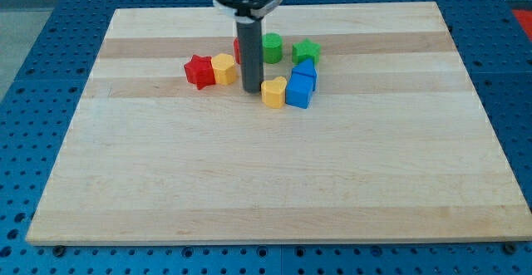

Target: Move your arm at the top of the red star

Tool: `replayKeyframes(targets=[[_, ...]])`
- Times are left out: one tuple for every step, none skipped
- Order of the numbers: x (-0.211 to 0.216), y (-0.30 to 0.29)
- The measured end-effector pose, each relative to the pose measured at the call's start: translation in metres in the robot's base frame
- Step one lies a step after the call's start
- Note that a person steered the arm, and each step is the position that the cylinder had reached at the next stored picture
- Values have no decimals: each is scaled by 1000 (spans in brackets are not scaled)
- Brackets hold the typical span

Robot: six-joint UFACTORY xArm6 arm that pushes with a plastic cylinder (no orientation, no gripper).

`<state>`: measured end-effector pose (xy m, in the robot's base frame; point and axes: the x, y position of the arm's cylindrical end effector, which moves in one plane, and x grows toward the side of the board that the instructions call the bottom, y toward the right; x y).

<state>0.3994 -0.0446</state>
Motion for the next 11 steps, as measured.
replayKeyframes(targets=[[27,-31],[33,-93],[22,-147],[-2,-186],[-47,-187],[-76,-168],[-78,-144],[-63,-138],[-45,-133],[-38,-130],[-69,-130]])
